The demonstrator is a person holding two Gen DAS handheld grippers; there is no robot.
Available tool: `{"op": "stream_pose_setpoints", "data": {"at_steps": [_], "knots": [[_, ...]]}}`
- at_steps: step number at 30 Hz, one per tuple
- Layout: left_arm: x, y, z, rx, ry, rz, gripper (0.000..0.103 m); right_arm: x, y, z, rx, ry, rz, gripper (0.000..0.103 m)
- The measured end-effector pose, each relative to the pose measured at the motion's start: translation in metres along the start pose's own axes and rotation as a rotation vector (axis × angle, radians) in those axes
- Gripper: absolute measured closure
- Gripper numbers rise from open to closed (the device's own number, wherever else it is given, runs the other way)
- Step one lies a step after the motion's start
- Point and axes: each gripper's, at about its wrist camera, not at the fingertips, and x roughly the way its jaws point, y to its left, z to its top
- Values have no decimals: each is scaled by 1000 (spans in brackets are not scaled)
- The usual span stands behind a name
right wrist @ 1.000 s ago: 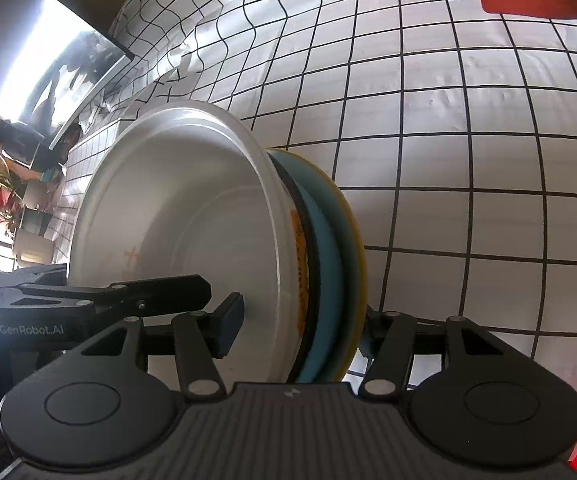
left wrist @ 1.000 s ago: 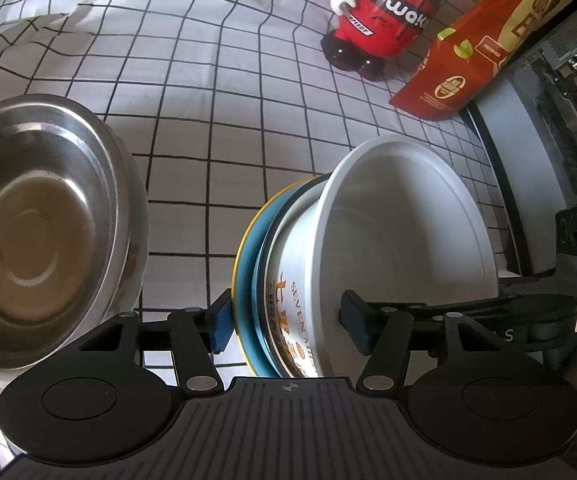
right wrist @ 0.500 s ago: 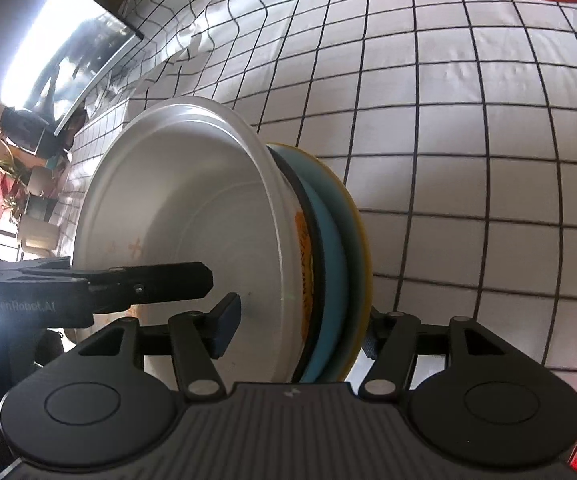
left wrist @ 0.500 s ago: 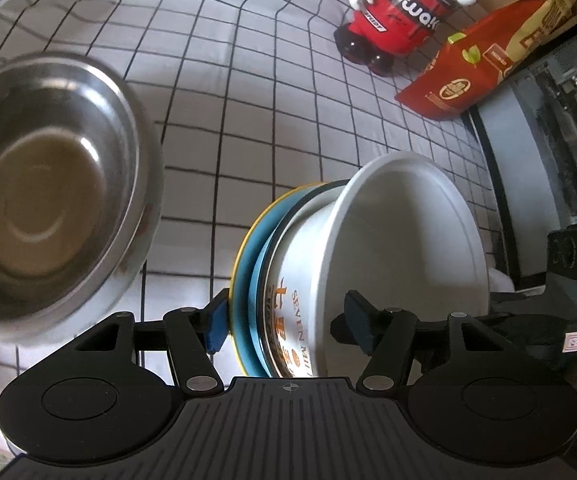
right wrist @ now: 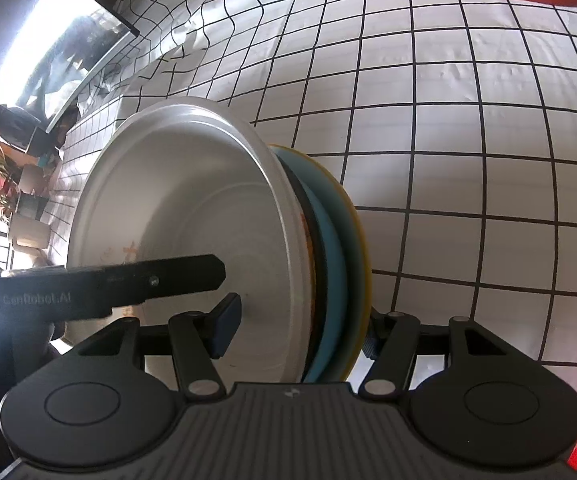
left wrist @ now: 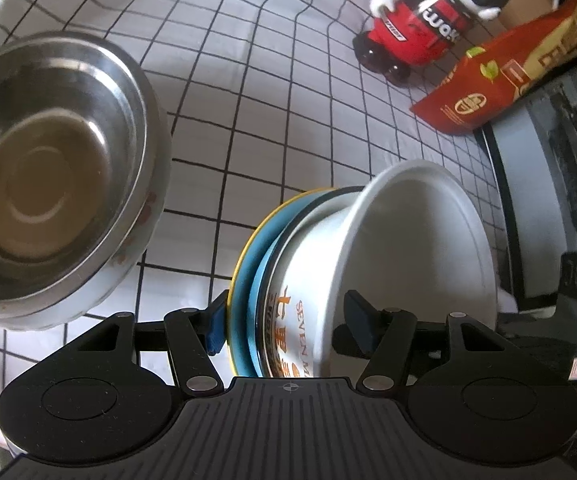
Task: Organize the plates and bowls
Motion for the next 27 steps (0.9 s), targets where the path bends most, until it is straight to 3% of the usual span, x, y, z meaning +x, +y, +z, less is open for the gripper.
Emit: {"op": "stream_pose_setpoints", "data": {"at_steps": [9,22,27], "knots": [[5,4,1,-17,22,-11,45,-2,2,6,-32,-13,-39,46],[-9,21,-10,-28,50,-53,45,4,13,10,-51,20,-15,47],[-10,23,-7,-21,51,-51,39,8,21,14,-50,18,-30,46]]}}
